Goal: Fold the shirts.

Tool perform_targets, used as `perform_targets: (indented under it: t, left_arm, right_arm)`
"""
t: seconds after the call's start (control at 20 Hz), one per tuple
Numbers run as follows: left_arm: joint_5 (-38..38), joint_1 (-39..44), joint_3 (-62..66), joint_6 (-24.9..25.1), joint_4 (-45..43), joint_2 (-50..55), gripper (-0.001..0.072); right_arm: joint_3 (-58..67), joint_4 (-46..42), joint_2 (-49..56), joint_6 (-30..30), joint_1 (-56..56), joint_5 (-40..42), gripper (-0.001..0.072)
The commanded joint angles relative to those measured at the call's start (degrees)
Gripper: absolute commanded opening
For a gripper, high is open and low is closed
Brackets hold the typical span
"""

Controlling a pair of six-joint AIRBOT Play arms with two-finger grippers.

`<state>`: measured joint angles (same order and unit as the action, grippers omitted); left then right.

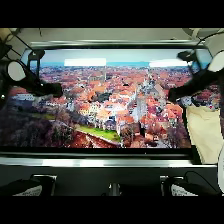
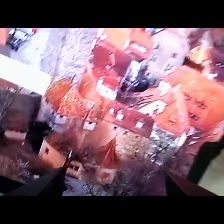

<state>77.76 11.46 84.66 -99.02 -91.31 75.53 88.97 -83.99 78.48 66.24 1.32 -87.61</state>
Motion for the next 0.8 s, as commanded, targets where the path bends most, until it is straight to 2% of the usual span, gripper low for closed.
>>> perform_targets:
  t: [0.0,0.15,0.75]
  left_arm:
    - [-6.3,0.9,-9.4,-5.6,-1.1,-4.8,0.0710]
    - [-3.6,0.9,-9.6,-4.4,-1.3,-4.9,0.0710]
    - [-3.9,0.9,-9.6,-4.5,-1.2,-4.7,0.0711]
  right_arm:
    - [-7.5,-2.1,0.9,0.6,-6.9,-1.5,0.0669]
    - [-8.0,-2.2,0.9,1.7,-6.9,-3.3,0.0668]
    - [-8.0,-2.2,0.9,1.7,-6.9,-4.6,0.0668]
